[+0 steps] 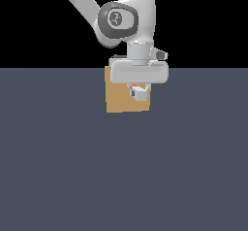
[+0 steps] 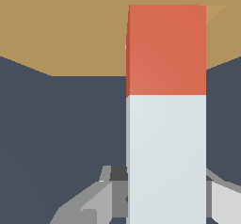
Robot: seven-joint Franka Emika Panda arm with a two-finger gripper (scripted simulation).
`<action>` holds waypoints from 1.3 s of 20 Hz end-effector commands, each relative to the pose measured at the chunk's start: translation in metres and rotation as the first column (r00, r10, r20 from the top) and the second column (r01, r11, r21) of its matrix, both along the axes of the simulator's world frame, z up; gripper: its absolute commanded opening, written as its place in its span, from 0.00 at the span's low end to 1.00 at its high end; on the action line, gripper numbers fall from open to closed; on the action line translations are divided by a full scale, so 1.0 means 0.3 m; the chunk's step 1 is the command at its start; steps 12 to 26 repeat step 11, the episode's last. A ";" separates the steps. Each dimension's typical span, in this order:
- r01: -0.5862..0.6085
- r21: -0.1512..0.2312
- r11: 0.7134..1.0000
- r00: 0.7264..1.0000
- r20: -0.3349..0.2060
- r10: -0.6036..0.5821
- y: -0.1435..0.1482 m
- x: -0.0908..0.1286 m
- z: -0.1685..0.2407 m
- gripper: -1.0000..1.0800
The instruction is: Insert the peg into the horizontal hole in a box.
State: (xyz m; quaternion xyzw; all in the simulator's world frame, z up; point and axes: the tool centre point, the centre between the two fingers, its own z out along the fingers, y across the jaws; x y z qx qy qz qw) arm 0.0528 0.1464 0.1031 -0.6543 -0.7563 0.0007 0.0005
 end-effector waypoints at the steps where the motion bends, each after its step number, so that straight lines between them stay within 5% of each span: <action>1: 0.001 0.001 1.000 1.000 0.003 -0.001 0.060 -0.007 0.006 0.00; 7: 0.001 0.001 1.000 1.000 0.003 -0.001 0.123 -0.013 0.006 0.00; 26: 0.001 0.001 1.000 1.000 0.003 -0.001 0.116 -0.008 0.006 0.00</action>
